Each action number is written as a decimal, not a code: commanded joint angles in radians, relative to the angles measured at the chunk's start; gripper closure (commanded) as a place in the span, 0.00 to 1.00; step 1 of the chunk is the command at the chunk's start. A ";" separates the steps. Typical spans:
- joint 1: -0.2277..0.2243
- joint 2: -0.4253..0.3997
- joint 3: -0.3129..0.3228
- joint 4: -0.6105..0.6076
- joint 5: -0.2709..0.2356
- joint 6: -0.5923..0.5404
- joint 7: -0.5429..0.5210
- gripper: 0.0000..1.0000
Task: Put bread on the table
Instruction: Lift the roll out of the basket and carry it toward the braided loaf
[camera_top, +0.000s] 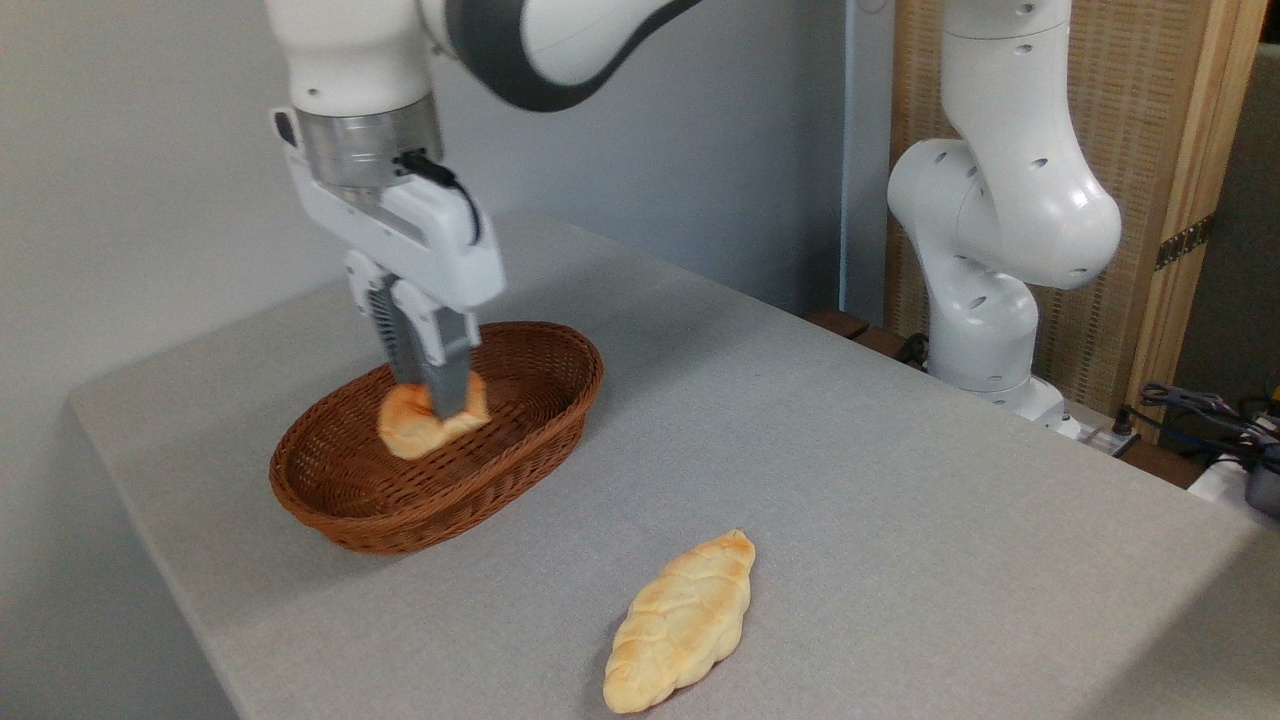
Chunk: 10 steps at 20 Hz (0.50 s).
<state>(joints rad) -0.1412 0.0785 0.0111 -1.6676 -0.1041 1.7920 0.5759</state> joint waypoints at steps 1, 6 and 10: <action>-0.008 -0.009 0.114 -0.032 -0.011 -0.043 0.104 0.62; -0.008 0.017 0.194 -0.080 0.045 -0.040 0.147 0.11; -0.008 0.038 0.193 -0.087 0.058 -0.034 0.147 0.00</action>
<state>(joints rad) -0.1326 0.1037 0.2002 -1.7484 -0.0680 1.7571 0.7203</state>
